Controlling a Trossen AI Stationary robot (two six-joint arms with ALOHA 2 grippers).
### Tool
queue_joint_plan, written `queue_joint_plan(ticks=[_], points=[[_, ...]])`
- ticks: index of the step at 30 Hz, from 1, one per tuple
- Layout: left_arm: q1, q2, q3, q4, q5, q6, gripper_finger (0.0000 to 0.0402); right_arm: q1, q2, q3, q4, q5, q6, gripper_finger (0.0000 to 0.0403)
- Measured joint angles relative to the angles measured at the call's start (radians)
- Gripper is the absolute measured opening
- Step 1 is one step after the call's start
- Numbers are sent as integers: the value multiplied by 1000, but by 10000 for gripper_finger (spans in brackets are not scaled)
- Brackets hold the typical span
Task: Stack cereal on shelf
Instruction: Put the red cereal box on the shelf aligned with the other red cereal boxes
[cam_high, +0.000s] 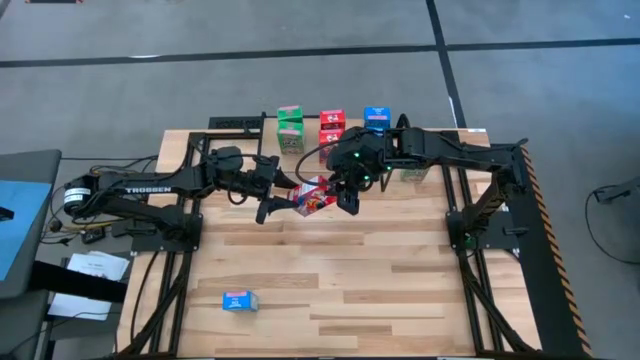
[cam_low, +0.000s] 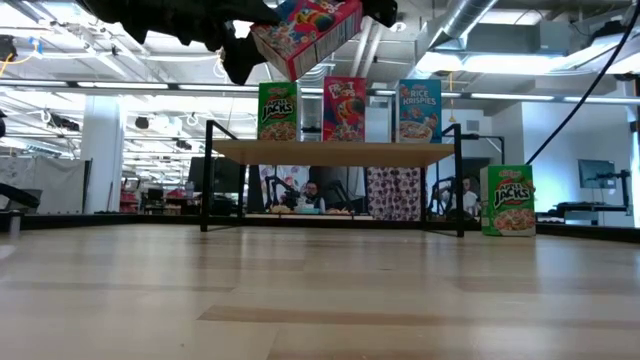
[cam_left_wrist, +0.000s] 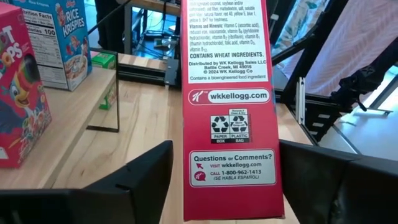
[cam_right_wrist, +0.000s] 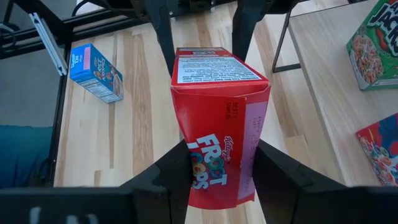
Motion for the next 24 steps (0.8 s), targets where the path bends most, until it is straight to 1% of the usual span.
queue_joint_plan(ticks=[6,9,18,21,24], points=[[0,0,0,0,0,0,236,0,0,0,0,0,-2,171],[0,0,0,0,1,0,235,0,0,0,-1,1,-47,177],[0,0,0,0,0,-16,235,-4,0,0,0,5,-71,244],[0,0,0,0,0,-15,228,-8,0,0,1,5,-71,253],[0,0,0,0,1,-15,213,-15,0,0,3,5,-71,254]])
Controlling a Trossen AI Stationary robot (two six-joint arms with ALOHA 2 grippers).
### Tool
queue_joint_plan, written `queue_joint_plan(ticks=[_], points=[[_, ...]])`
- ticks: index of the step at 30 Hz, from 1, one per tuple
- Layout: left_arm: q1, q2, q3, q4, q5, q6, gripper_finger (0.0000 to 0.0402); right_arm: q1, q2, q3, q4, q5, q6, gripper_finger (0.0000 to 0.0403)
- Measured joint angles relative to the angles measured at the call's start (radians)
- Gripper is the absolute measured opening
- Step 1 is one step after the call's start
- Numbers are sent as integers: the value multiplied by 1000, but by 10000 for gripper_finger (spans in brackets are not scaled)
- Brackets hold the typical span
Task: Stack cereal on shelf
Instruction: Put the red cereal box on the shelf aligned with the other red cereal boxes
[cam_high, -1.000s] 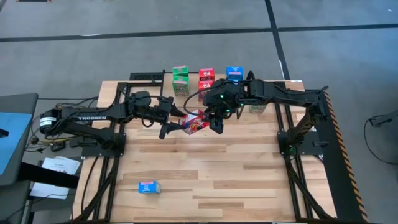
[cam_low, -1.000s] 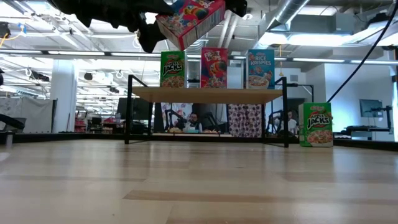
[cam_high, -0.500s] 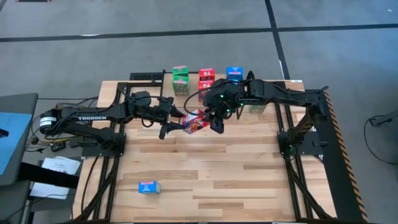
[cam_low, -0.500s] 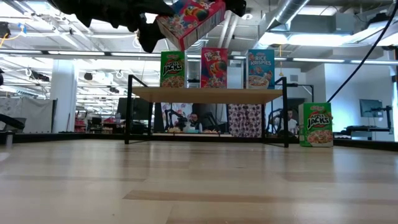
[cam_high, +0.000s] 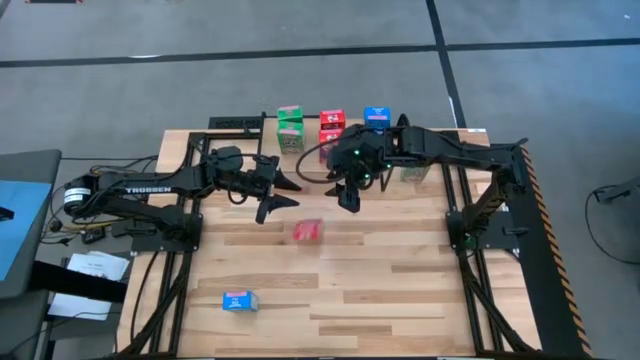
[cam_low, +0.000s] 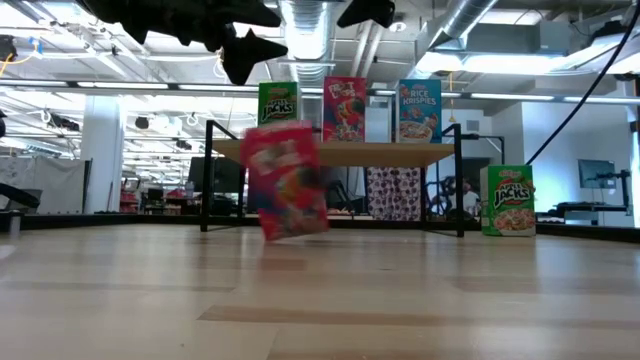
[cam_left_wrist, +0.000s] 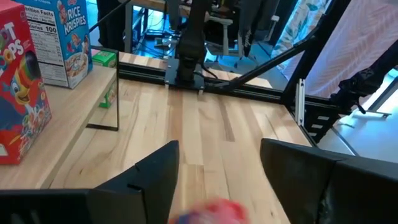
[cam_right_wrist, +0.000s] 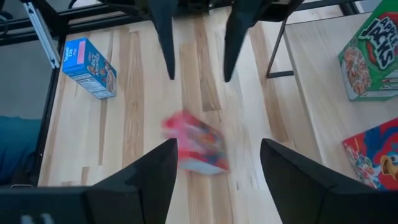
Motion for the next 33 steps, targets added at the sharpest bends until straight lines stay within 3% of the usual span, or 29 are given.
queue_joint_plan(ticks=[6,13,24,33], points=[[0,0,0,-2,32,7,183,0,0,0,0,2,0,255],[11,-15,0,-18,23,-10,179,14,0,0,-4,2,0,255],[-65,-37,-2,-209,31,-36,179,49,0,-5,-39,3,9,255],[-198,-33,-2,-324,-100,-28,179,111,0,-72,-50,3,39,255]])
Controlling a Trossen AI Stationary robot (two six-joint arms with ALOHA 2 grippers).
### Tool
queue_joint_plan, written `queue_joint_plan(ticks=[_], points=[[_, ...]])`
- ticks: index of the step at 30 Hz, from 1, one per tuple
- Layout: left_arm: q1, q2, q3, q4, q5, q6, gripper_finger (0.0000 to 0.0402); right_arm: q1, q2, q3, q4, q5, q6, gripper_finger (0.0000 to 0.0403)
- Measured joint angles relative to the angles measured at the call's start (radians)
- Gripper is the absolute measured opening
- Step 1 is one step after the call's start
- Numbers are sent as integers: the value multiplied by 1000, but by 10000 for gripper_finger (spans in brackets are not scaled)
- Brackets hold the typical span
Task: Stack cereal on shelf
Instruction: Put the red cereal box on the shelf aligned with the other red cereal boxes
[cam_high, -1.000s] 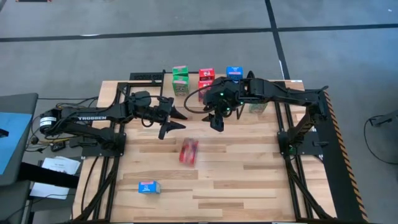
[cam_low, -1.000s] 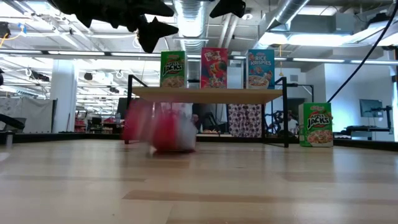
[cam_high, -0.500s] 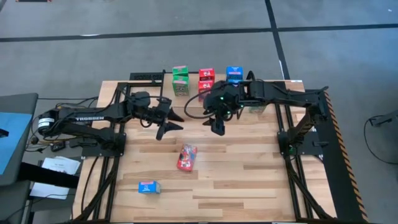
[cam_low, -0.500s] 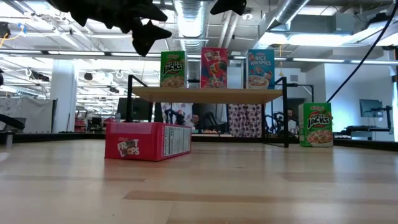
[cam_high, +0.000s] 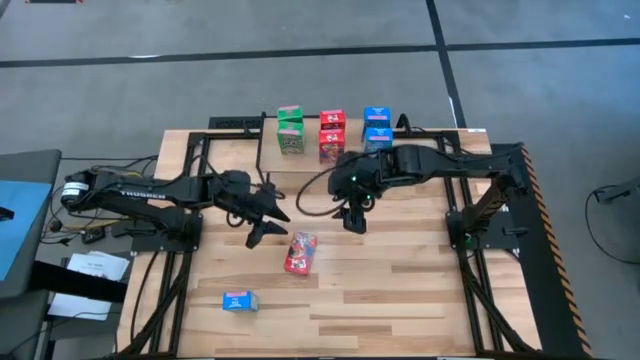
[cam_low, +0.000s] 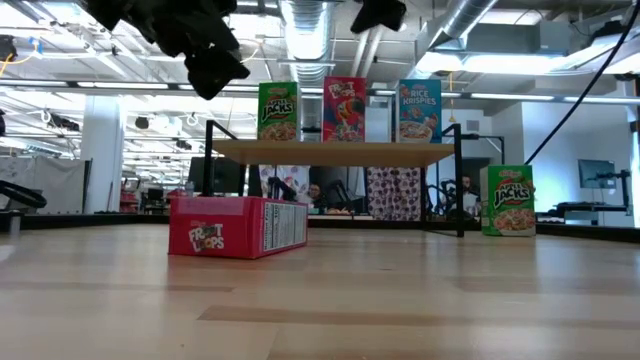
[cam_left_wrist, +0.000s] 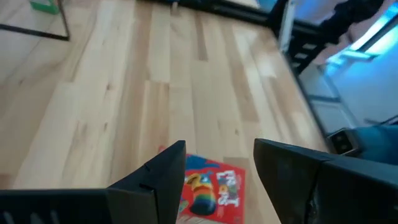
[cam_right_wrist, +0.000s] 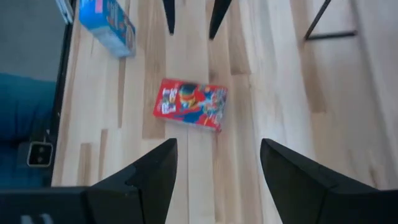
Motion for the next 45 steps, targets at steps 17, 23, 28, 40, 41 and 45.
queue_joint_plan(ticks=[17,23,28,40,41,45], points=[[-99,53,-47,-8,-148,-79,179,158,2,-186,187,0,127,255],[-133,148,-47,22,-149,-105,179,195,34,-208,230,7,180,255],[-150,228,-47,39,-148,-133,179,209,110,-203,261,10,192,255],[-213,305,-45,-11,-214,-256,179,219,287,-204,343,4,250,255],[-221,303,-47,-34,-218,-267,179,221,301,-202,364,3,260,255],[-241,329,-47,-43,-225,-291,179,231,316,-206,360,3,292,255]])
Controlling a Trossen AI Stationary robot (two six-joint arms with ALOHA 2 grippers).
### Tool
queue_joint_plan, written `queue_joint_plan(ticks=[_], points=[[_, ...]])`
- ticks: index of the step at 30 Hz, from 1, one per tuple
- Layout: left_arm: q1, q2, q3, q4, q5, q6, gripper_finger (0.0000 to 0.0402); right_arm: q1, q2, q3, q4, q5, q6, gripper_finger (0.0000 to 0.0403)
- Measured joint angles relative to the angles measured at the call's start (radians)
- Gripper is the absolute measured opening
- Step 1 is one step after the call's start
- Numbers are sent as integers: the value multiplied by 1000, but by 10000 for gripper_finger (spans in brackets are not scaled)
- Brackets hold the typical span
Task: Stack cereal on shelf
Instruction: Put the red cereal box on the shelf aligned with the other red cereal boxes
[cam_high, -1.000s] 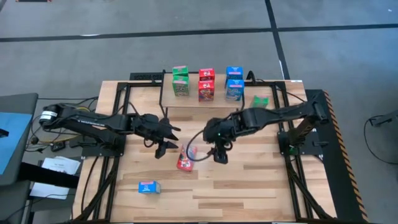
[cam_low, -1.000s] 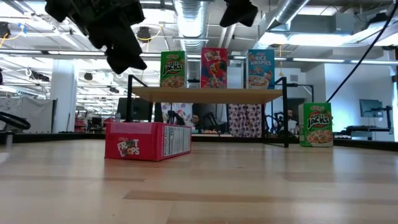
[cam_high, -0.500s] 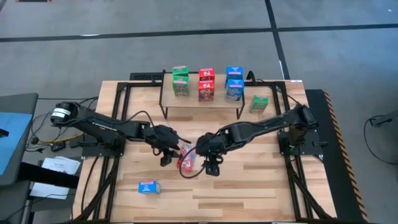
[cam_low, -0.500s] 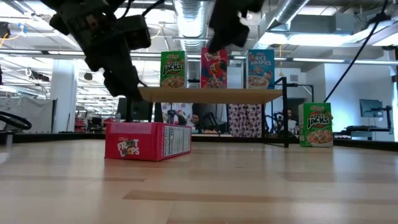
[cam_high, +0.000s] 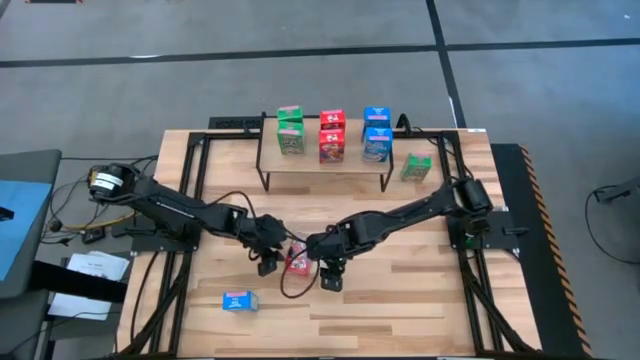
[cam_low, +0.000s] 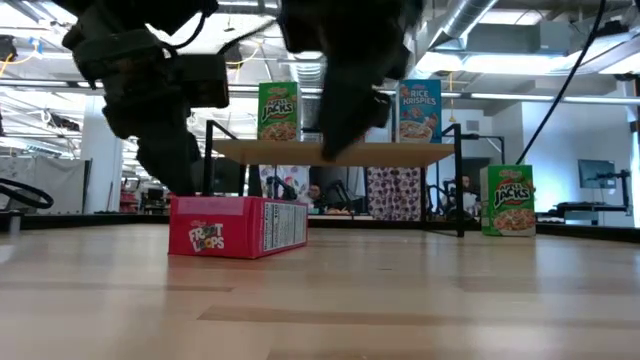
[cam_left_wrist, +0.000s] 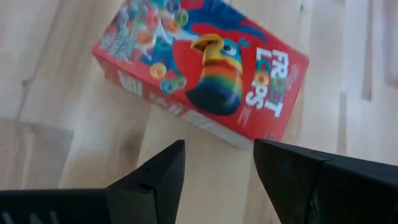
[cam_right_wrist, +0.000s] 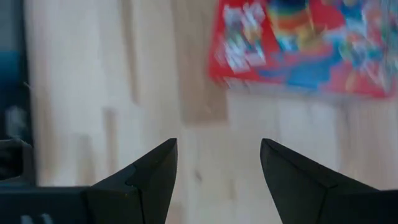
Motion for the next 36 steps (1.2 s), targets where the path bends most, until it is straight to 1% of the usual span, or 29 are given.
queue_joint_plan(ticks=[2,4,6,11,14,19,21,25,31,34,36], points=[[-4,18,2,19,-2,-17,179,6,15,6,36,3,29,255],[-6,31,1,10,-2,-29,179,11,21,1,25,13,66,255],[-6,50,1,32,-2,-39,179,12,28,3,55,15,95,255],[-7,84,2,69,4,-48,179,16,30,-9,52,30,130,255],[-7,110,3,123,14,-48,179,16,30,-9,55,38,157,255],[-7,154,5,219,47,-59,179,22,30,-8,3,45,173,255],[-7,180,6,251,68,-72,179,28,30,-8,-26,52,202,255],[-13,210,6,295,80,-109,179,31,30,-8,-65,64,264,255],[-26,210,4,370,72,-111,179,39,30,-8,-103,87,336,255],[-29,211,5,406,73,-108,179,45,30,-8,-115,89,342,255],[-29,211,9,407,74,-99,179,53,30,-8,-115,102,313,255]])
